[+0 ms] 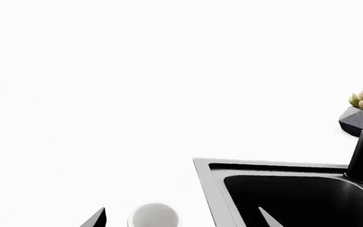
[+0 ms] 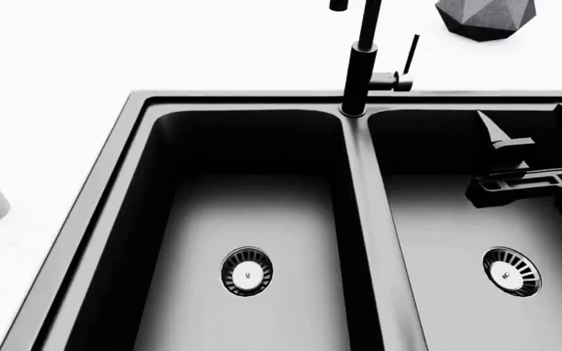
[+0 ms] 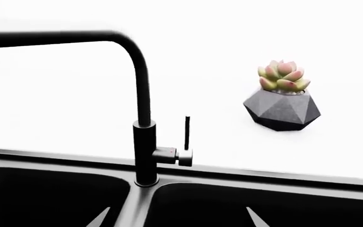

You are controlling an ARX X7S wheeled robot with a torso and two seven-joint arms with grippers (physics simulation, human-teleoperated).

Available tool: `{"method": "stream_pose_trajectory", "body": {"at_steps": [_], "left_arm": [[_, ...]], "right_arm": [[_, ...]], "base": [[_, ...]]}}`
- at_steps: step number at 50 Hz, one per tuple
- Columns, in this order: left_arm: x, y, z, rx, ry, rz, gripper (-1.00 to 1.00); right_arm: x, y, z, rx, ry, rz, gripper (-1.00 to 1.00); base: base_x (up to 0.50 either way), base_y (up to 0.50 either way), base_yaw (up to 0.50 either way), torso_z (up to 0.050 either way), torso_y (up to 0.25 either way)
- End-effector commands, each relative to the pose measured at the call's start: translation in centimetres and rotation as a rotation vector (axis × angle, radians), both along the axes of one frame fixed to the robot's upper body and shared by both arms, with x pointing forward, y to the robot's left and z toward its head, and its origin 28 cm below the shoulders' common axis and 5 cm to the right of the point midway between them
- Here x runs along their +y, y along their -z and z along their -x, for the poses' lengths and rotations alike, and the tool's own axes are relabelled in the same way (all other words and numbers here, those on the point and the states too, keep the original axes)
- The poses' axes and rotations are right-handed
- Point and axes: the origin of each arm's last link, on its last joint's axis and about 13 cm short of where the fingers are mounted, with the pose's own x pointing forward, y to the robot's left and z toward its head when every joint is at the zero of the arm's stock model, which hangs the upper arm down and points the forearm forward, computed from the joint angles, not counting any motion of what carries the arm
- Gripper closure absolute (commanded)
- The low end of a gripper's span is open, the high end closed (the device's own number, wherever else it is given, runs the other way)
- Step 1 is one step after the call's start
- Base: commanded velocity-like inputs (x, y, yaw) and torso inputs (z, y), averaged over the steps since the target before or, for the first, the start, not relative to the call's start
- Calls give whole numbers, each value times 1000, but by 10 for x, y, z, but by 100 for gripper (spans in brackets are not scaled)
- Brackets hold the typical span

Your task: Pick the cup and bowl from the sink and place them on the counter for drying.

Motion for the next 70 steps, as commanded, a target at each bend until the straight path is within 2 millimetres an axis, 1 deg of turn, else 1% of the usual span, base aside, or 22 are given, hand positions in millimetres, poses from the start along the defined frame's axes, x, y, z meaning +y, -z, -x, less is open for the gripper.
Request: {"method": "stream_pose_trajectory", "body": {"at_steps": [1, 2, 13, 14, 15, 18, 20, 24, 29, 34, 38, 40, 46, 53, 57, 59, 61, 66, 70], "left_arm": [[0, 0, 0, -2, 42, -22, -100], [0, 0, 0, 2, 45, -23, -100], [0, 0, 0, 2, 45, -23, -100], [-1, -1, -1, 2, 51, -18, -100], [-5, -4, -4, 27, 79, 11, -100], [-13, -4, -8, 18, 99, -4, -100], [-20, -9, -9, 6, 127, 3, -100], [-27, -18, -12, -17, 145, 5, -100], [-35, -18, -22, 7, 172, 13, -100], [-44, -36, -29, -16, 189, 25, -100], [-52, -39, -32, -20, 207, 12, -100], [-56, -36, -34, -11, 217, 4, -100], [-60, -33, -39, 3, 223, -7, -100], [-63, -40, -52, -11, 198, 12, -100], [-64, -42, -60, -3, 195, 22, -100], [-65, -49, -64, -6, 193, 32, -100], [-65, -53, -66, -13, 191, 40, -100], [-68, -56, -68, -21, 191, 41, -100], [-66, -62, -70, -29, 187, 54, -100]], "right_arm": [[3, 0, -4, 49, 39, 39, -100], [4, -1, -4, 53, 20, 12, -100], [4, -1, -4, 53, 20, 12, -100], [3, -2, -4, 17, 31, -2, -100], [3, -4, -3, 20, 33, 20, -100], [1, 0, -5, 73, 65, 48, -100], [0, -2, -6, 60, 56, 31, -100], [0, -2, -7, 65, 50, 41, -100], [3, -2, -10, 74, 36, 52, -100], [2, -4, -14, 70, 34, 53, -100], [3, -4, -16, 68, 30, 52, -100], [2, -7, -15, 60, 28, 49, -100], [0, -16, -17, 64, 33, 48, -100], [1, -41, -24, 55, 23, 56, -100], [1, -47, -29, 56, 18, 53, -100], [1, -53, -32, 55, 13, 56, -100], [0, -56, -33, 51, 14, 57, -100], [0, -63, -35, 46, 13, 63, -100], [1, -75, -34, 36, 11, 79, -100]], "base": [[0, 0, 0, 0, 0], [0, 0, 0, 0, 0], [0, 0, 0, 0, 0], [0, 0, 0, 0, 0], [0, 0, 0, 0, 0], [0, 0, 0, 0, 0], [0, 0, 0, 0, 0], [0, 0, 0, 0, 0], [0, 0, 0, 0, 0], [0, 0, 0, 0, 0], [0, 0, 0, 0, 0], [0, 0, 0, 0, 0], [0, 0, 0, 0, 0], [0, 0, 0, 0, 0], [0, 0, 0, 0, 0], [0, 0, 0, 0, 0], [0, 0, 0, 0, 0], [0, 0, 0, 0, 0], [0, 0, 0, 0, 0]]}}
